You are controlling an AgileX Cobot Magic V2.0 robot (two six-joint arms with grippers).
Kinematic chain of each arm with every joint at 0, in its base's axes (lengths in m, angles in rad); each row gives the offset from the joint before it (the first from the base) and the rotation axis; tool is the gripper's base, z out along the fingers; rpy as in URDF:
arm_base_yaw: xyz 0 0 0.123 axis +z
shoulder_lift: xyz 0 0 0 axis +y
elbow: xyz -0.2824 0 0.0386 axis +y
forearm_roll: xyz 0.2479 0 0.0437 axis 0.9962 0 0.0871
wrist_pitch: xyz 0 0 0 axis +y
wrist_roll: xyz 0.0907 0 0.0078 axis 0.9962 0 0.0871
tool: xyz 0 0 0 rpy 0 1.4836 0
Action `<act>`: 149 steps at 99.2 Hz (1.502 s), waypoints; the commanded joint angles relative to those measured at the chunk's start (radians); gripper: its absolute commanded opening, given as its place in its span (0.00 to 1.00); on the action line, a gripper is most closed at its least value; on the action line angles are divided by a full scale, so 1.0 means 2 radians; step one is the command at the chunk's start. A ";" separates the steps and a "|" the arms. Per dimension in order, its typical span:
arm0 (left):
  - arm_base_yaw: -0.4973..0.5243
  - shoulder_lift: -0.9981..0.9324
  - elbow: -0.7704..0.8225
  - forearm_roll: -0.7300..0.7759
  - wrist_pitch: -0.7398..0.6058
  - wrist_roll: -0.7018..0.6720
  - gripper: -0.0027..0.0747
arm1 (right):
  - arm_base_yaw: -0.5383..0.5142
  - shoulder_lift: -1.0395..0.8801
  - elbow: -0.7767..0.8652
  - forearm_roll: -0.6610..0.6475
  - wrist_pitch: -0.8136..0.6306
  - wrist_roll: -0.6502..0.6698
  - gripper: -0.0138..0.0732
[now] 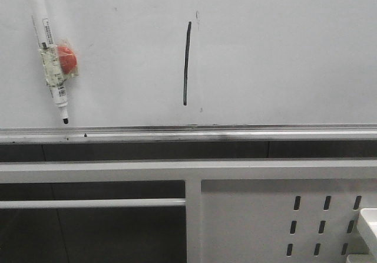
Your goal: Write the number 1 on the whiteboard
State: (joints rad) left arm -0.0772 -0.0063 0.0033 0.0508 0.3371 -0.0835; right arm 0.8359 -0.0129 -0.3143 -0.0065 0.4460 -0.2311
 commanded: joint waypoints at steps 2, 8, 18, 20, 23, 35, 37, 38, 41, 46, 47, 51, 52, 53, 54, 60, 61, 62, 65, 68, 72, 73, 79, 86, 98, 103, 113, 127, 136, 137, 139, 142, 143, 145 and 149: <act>0.001 -0.011 0.018 0.002 -0.026 -0.002 0.01 | -0.002 0.002 -0.006 0.000 -0.043 -0.001 0.08; 0.001 -0.011 0.018 0.002 -0.026 -0.002 0.01 | -0.002 0.002 0.007 0.006 -0.067 -0.001 0.08; 0.001 -0.011 0.018 0.002 -0.026 -0.002 0.01 | -0.005 0.002 0.047 0.025 -0.143 0.005 0.08; 0.001 -0.011 0.018 0.002 -0.026 -0.002 0.01 | -0.008 0.002 0.058 0.027 -0.162 0.012 0.08; 0.001 -0.011 0.018 0.002 -0.026 -0.002 0.01 | -0.011 0.002 0.079 0.029 -0.185 0.022 0.08; 0.001 -0.011 0.018 0.002 -0.026 -0.002 0.01 | -0.035 0.002 0.149 0.058 -0.257 0.062 0.08; 0.001 -0.011 0.018 0.002 -0.026 -0.002 0.01 | -0.041 0.002 0.161 0.061 -0.265 0.066 0.08; 0.001 -0.011 0.018 0.002 -0.026 -0.002 0.01 | -0.043 0.002 0.164 0.065 -0.271 0.067 0.08; 0.001 -0.011 0.018 0.002 -0.026 -0.002 0.01 | -0.054 0.002 0.171 0.070 -0.263 0.071 0.08; 0.001 -0.011 0.018 0.002 -0.026 -0.002 0.01 | -0.074 0.002 0.167 0.073 -0.216 0.071 0.08; 0.001 -0.011 0.018 0.002 -0.026 -0.002 0.01 | -0.077 0.002 0.167 0.073 -0.211 0.071 0.08; 0.001 -0.011 0.018 0.002 -0.026 -0.002 0.01 | -0.097 0.001 0.168 0.073 -0.200 0.071 0.08; 0.001 -0.011 0.018 0.002 -0.026 -0.002 0.01 | -0.101 0.001 0.168 0.073 -0.196 0.071 0.08; 0.001 -0.011 0.018 0.002 -0.026 -0.002 0.01 | -0.109 0.001 0.168 0.073 -0.196 0.071 0.08; 0.001 -0.011 0.018 0.002 -0.026 -0.002 0.01 | -0.113 0.001 0.168 0.073 -0.196 0.071 0.08; 0.001 -0.011 0.018 0.002 -0.026 -0.002 0.01 | -0.150 0.001 0.168 0.074 -0.196 0.073 0.08; 0.001 -0.011 0.018 0.002 -0.026 -0.002 0.01 | -0.155 0.001 0.168 0.074 -0.196 0.073 0.08; 0.001 -0.011 0.018 0.002 -0.026 -0.002 0.01 | -0.163 0.001 0.168 0.074 -0.196 0.073 0.08; 0.001 -0.011 0.018 0.002 -0.026 -0.002 0.01 | -0.181 0.001 0.168 0.074 -0.196 0.073 0.08; 0.001 -0.011 0.018 0.002 -0.026 -0.002 0.01 | -0.201 0.001 0.168 0.074 -0.196 0.073 0.08; 0.001 -0.011 0.018 0.002 -0.027 -0.002 0.01 | -0.232 0.001 0.168 0.074 -0.195 0.073 0.08; 0.001 -0.011 0.018 0.002 -0.027 -0.002 0.01 | -0.238 0.001 0.168 0.074 -0.194 0.073 0.08; 0.001 -0.011 0.018 0.002 -0.027 -0.002 0.01 | -0.288 0.001 0.168 0.074 -0.185 0.073 0.08; 0.001 -0.011 0.018 0.002 -0.027 -0.002 0.01 | -0.345 0.001 0.168 0.074 -0.173 0.073 0.08; 0.001 -0.011 0.018 0.002 -0.027 -0.002 0.01 | -0.420 -0.010 0.168 0.074 -0.150 0.073 0.08; 0.001 -0.011 0.018 0.002 -0.028 -0.002 0.01 | -0.440 -0.010 0.168 0.073 -0.139 0.073 0.08; 0.001 -0.011 0.018 0.002 -0.028 -0.002 0.01 | -0.465 -0.010 0.168 0.066 -0.105 0.073 0.08; 0.001 -0.011 0.018 0.002 -0.028 -0.002 0.01 | -0.469 -0.010 0.168 0.061 -0.069 0.066 0.08; 0.001 -0.011 0.018 0.002 -0.028 -0.002 0.01 | -0.469 -0.010 0.168 0.054 -0.069 0.063 0.08; 0.001 -0.011 0.018 0.002 -0.028 -0.002 0.01 | -0.469 -0.010 0.168 0.053 -0.069 0.063 0.08; 0.001 -0.011 0.018 0.002 -0.028 -0.002 0.01 | -0.469 -0.010 0.168 0.051 -0.069 0.063 0.08; 0.001 -0.011 0.018 0.002 -0.028 -0.002 0.01 | -0.469 -0.010 0.168 0.050 -0.069 0.063 0.08; 0.001 -0.011 0.018 0.002 -0.028 -0.002 0.01 | -0.469 -0.010 0.168 0.050 -0.069 0.063 0.08; 0.001 -0.011 0.018 0.002 -0.028 -0.002 0.01 | -0.469 -0.010 0.168 0.050 -0.069 0.063 0.08; 0.001 -0.011 0.018 0.002 -0.028 -0.002 0.01 | -0.469 -0.010 0.168 0.050 -0.069 0.063 0.08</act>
State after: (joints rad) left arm -0.0772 -0.0063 0.0033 0.0547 0.3371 -0.0835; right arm -0.0947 -0.0129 0.0073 0.1153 0.3316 -0.0966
